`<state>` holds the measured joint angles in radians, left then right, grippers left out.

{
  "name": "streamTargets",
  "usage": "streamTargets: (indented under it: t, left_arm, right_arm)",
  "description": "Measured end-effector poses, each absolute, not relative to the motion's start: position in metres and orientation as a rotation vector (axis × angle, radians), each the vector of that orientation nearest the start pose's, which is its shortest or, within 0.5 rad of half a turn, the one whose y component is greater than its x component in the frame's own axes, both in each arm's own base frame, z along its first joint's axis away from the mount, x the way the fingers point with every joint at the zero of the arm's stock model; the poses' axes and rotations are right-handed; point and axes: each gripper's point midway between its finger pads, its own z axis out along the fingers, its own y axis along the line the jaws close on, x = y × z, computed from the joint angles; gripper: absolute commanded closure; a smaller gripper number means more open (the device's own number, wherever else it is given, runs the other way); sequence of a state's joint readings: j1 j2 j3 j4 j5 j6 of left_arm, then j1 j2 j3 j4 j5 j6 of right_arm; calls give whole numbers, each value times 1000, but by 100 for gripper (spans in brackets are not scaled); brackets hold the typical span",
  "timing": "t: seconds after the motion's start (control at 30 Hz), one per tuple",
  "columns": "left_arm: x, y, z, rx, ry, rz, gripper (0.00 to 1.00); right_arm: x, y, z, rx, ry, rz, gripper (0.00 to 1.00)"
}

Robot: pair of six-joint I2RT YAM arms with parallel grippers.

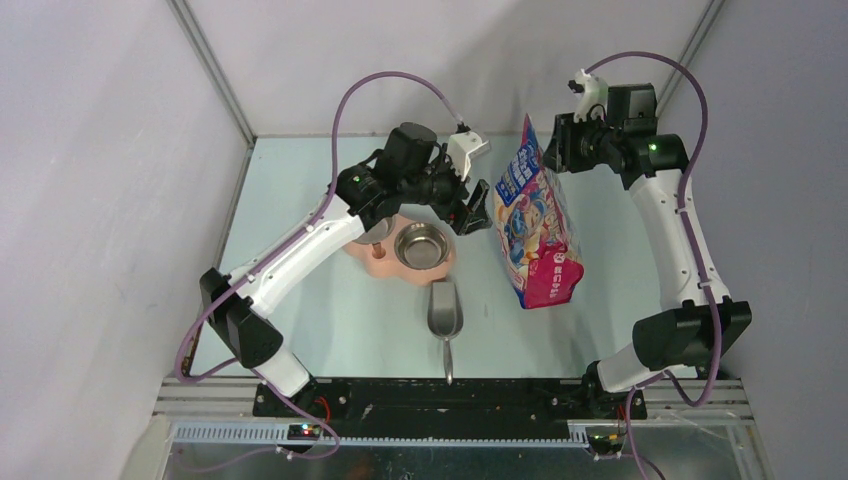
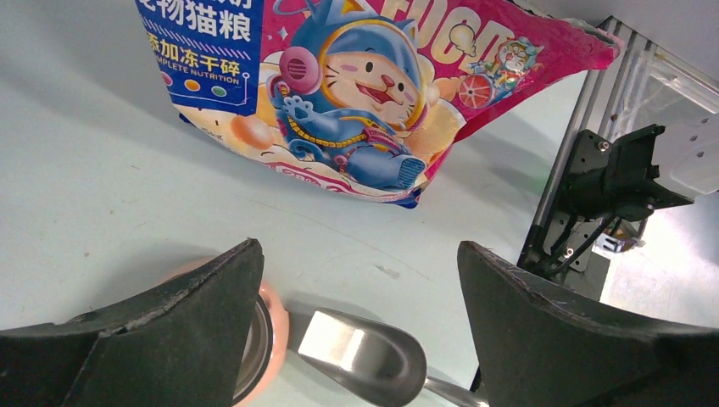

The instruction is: Serve the pet food

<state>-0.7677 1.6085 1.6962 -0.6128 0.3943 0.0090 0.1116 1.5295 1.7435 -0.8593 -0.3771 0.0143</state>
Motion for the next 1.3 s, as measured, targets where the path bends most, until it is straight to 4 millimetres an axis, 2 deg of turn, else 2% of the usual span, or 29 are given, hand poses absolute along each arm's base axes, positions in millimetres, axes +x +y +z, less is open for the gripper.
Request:
streamTargets:
  t: [0.4, 0.83, 1.13, 1.3]
  left_arm:
    - [278, -361, 297, 1049, 1922, -855, 8]
    - [278, -361, 297, 1048, 1922, -851, 8]
    - [276, -363, 297, 1055, 1920, -856, 8]
    - [275, -364, 297, 1056, 1919, -857, 8]
  right_arm:
    - [389, 113, 312, -325, 2183, 487, 59]
    - [395, 100, 310, -308, 2188, 347, 60]
    - [388, 95, 314, -306, 2177, 323, 61]
    - [384, 98, 307, -317, 2197, 348, 61]
